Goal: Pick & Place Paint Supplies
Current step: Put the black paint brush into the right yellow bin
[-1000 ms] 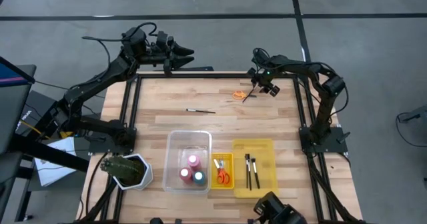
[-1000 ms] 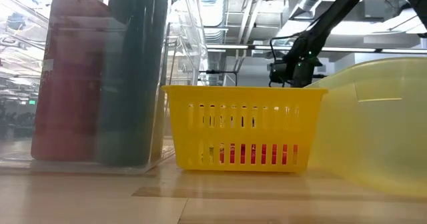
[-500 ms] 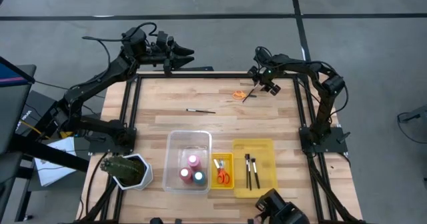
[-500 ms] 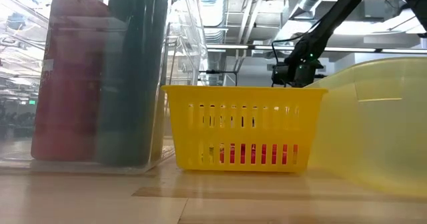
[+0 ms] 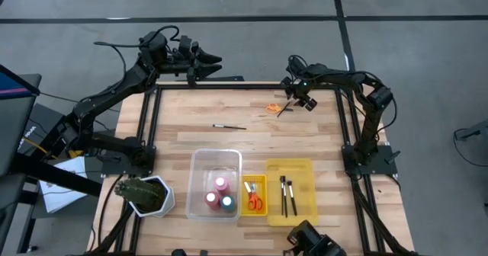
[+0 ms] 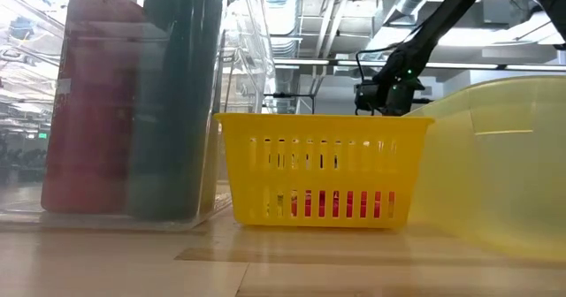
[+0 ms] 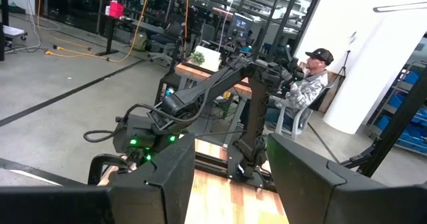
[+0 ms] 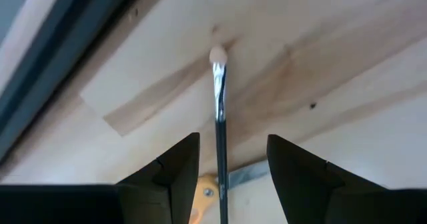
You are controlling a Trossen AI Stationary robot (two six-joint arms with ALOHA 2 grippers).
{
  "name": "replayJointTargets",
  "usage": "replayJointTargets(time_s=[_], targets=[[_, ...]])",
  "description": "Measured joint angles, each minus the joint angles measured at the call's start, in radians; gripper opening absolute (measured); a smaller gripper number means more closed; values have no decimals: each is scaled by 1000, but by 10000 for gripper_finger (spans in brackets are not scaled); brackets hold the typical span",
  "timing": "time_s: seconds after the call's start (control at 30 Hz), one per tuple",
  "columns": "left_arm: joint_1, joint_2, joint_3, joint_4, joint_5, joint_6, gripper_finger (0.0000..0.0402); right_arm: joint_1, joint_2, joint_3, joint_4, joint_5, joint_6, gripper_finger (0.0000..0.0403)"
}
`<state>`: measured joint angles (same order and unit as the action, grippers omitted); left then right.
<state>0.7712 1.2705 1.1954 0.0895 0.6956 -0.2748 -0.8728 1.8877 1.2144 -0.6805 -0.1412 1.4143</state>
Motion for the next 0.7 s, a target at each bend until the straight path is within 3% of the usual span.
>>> replayJointTargets(time_s=[0.7], targets=[[0, 0, 0, 0, 0, 0, 182, 84, 0, 0, 0, 3, 53, 171]])
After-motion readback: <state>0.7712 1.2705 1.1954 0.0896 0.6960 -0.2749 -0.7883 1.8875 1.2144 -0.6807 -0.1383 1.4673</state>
